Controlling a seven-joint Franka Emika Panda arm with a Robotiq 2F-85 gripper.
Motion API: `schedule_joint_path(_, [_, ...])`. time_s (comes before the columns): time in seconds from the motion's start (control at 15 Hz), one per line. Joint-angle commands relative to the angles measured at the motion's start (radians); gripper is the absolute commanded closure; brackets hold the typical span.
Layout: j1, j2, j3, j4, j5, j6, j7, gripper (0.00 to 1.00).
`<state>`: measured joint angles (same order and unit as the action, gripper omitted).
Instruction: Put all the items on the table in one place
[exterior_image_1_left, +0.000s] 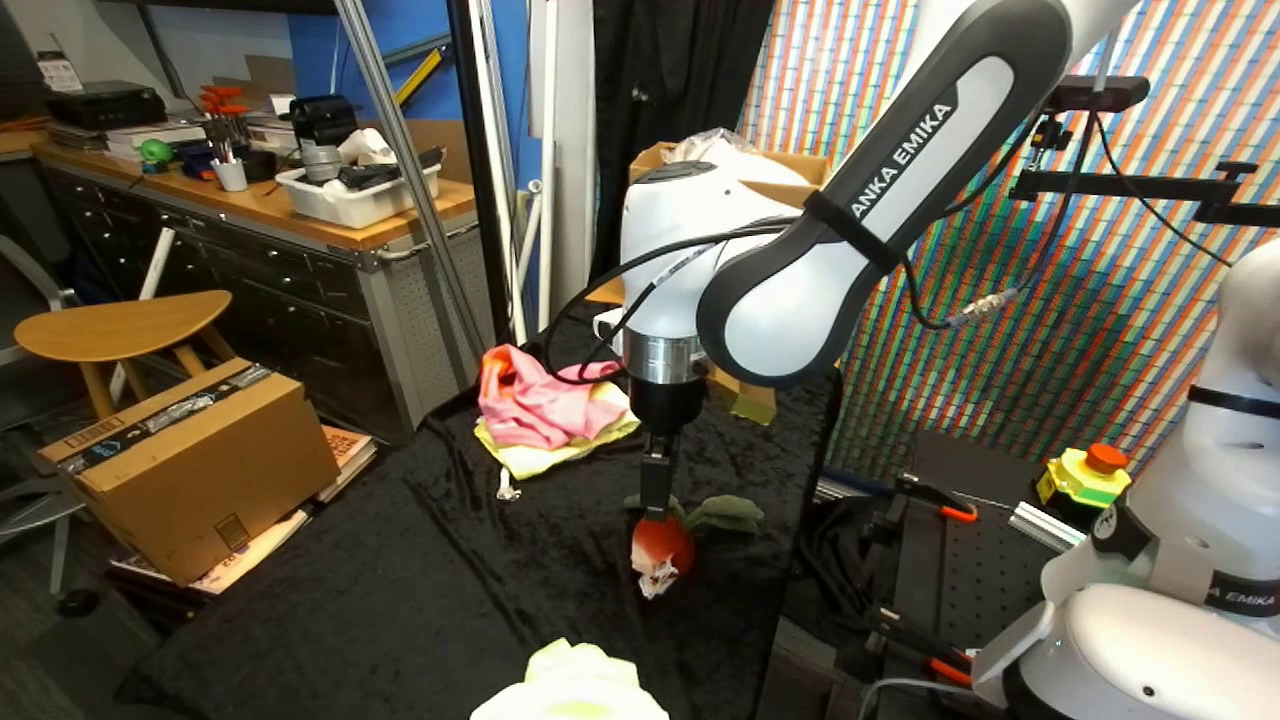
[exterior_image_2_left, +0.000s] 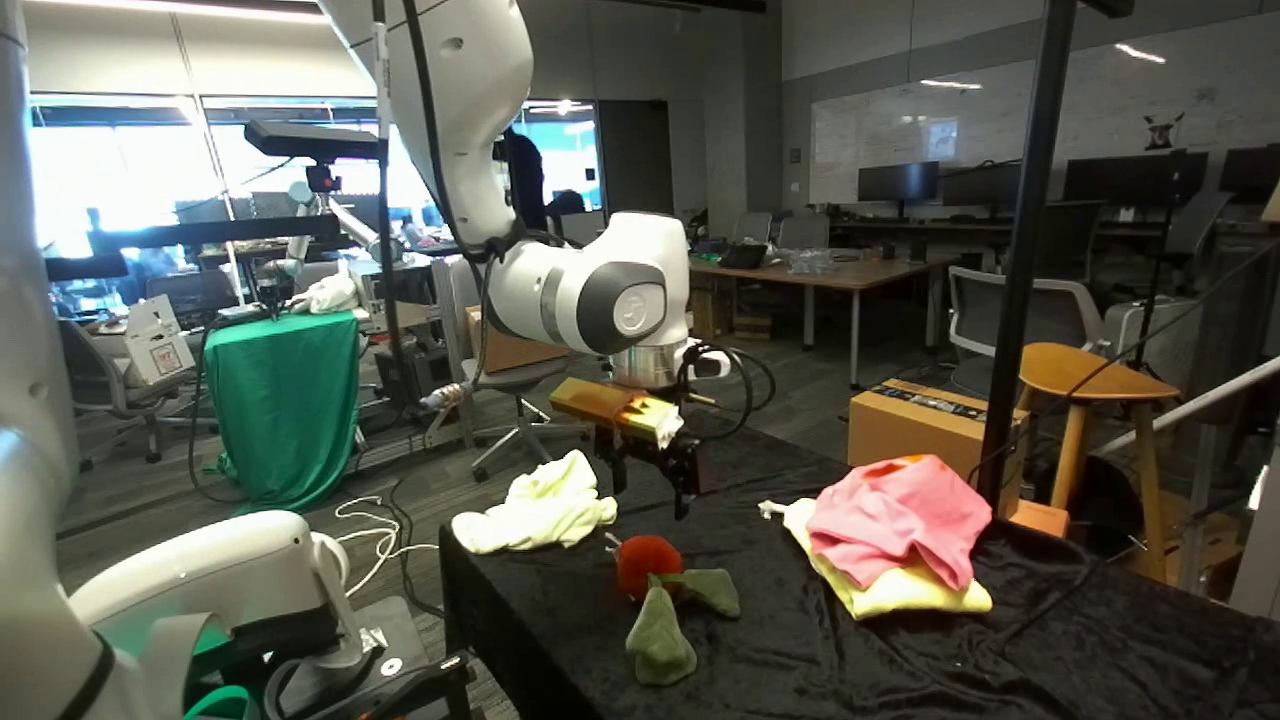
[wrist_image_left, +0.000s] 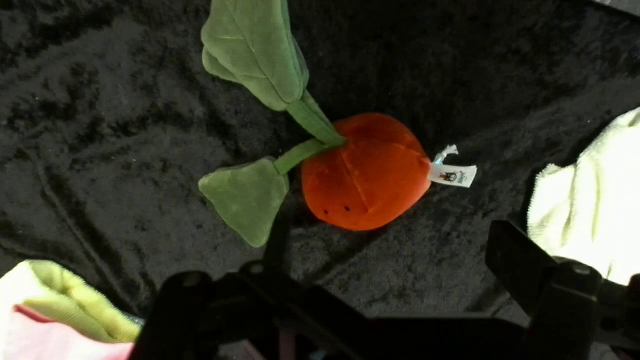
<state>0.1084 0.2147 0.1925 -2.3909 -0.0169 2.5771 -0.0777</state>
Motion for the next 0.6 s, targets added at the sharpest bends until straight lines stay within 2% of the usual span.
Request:
schedule_joint_path(0.0, [0.013, 0.04, -0.02, 0.066, -0.021, -0.077, -0.015, 0.0])
schedule_joint_path(0.53, [0.018, 0.148, -0.05, 0.169, -0.033, -0.087, 0.022, 0.0])
